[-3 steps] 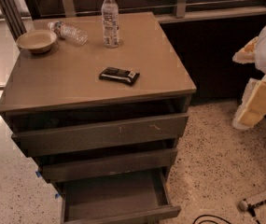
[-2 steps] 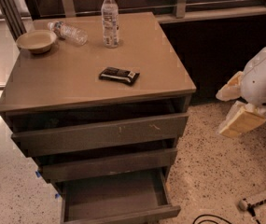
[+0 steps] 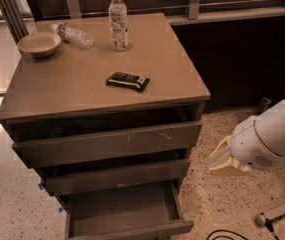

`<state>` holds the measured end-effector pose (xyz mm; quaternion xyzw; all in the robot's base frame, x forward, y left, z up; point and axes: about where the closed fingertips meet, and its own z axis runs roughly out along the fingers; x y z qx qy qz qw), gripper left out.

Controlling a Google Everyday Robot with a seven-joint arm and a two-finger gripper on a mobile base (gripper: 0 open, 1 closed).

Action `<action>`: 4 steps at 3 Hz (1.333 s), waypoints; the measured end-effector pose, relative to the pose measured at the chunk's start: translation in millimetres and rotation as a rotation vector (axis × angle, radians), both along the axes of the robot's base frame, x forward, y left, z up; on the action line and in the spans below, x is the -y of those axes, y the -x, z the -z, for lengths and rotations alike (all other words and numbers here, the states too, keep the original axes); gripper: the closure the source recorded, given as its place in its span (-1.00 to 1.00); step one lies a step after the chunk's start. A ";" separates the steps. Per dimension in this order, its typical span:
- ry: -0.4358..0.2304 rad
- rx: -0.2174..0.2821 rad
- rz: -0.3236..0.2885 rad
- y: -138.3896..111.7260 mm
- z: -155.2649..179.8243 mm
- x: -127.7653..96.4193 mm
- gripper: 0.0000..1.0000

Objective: Close bottom drawer

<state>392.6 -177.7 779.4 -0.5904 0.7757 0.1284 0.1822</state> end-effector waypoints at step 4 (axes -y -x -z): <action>-0.038 -0.074 -0.134 50.7 239.5 -17.7 1.00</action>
Offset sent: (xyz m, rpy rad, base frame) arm -0.0370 0.0085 -0.2262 -0.0247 -0.0771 0.1306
